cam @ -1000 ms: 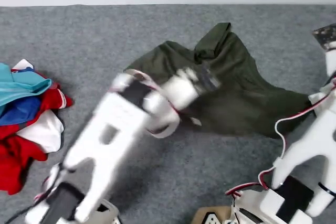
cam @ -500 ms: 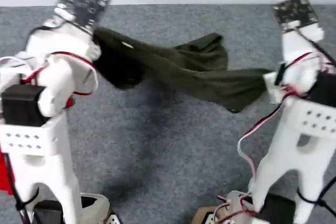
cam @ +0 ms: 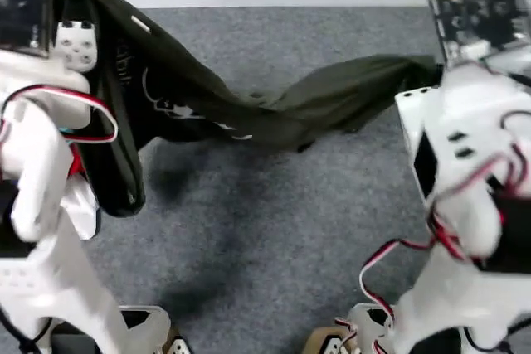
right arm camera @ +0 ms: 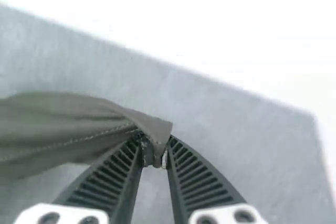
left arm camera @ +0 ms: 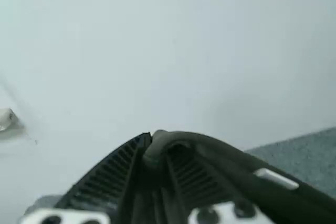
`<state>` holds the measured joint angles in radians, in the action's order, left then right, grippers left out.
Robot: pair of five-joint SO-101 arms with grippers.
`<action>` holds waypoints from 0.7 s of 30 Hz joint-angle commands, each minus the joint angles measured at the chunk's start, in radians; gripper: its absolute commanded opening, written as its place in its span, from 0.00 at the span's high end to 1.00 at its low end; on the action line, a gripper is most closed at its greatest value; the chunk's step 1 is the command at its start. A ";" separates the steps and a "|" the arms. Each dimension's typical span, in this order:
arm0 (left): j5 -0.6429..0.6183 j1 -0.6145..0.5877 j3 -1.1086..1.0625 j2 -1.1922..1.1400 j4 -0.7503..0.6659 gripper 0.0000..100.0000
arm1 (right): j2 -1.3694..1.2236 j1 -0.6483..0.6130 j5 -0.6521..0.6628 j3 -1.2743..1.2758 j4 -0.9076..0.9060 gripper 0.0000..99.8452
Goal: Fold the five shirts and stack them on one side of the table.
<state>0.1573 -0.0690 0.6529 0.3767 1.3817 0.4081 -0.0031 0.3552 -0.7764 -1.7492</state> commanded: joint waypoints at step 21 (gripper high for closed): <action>0.255 0.012 -0.047 0.025 0.259 1.00 | 0.033 0.005 0.301 -0.157 0.426 0.99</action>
<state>0.3798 -0.0445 0.6038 0.3813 1.6210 0.4281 -0.0031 0.6038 -0.9053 -1.3809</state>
